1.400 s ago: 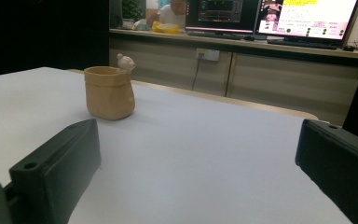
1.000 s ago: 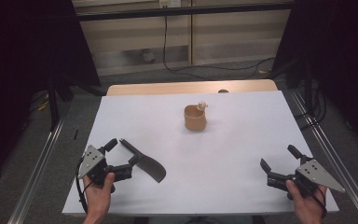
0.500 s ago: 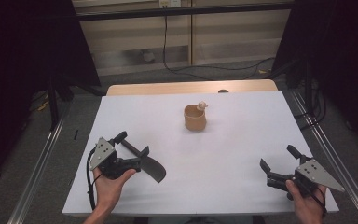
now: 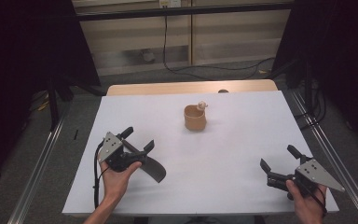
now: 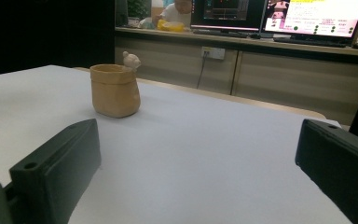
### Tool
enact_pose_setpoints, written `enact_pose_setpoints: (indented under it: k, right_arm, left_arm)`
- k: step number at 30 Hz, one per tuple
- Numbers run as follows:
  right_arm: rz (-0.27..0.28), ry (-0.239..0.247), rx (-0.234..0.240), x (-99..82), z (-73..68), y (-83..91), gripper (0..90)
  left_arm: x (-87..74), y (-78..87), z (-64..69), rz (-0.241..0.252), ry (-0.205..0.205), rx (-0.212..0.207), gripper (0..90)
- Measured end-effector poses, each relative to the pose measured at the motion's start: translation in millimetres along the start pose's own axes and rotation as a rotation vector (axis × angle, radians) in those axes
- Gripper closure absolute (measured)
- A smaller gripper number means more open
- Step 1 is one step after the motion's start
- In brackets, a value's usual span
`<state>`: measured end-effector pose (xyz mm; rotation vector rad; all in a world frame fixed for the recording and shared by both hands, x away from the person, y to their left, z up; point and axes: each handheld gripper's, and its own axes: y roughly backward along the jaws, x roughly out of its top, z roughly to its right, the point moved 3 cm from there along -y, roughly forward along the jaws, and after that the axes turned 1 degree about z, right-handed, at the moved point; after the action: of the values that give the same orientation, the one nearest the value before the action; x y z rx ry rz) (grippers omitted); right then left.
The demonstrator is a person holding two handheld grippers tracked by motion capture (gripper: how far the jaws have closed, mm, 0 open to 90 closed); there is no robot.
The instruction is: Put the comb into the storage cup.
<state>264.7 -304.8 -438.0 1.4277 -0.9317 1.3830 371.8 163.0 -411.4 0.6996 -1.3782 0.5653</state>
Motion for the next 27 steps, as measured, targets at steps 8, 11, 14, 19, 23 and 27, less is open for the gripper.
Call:
enact_pose_setpoints:
  k: [8, 11, 14, 19, 23, 27]
  right_arm:
    - [-0.001, -0.007, 0.004, -0.2, -0.8, -0.7, 0.0]
    - [-0.001, -0.008, 0.003, -0.3, -0.6, -0.6, 0.0]
    - [-0.001, -0.007, 0.003, -0.4, -0.6, -0.9, 0.0]
    - [-0.001, -0.006, 0.003, -0.4, -0.7, -0.9, 0.0]
    - [-0.006, -0.008, 0.003, -0.8, -0.5, -1.3, 0.0]
    - [-0.006, -0.004, 0.008, -0.8, -0.9, -1.3, 0.0]
  left_arm:
    - [-2.0, 3.6, 1.2, -0.005, 0.003, -0.032, 29.1]
    - [-2.6, 2.7, 3.1, -0.01, 0.009, -0.06, 36.2]
    - [-2.2, 2.6, 4.7, -0.017, 0.018, -0.097, 44.9]
    - [-0.3, 2.6, 4.9, -0.024, 0.012, -0.107, 58.3]
    - [-1.1, 1.5, 6.5, -0.027, 0.017, -0.141, 72.7]
    - [-1.7, -0.4, 5.3, -0.027, 0.022, -0.169, 81.1]
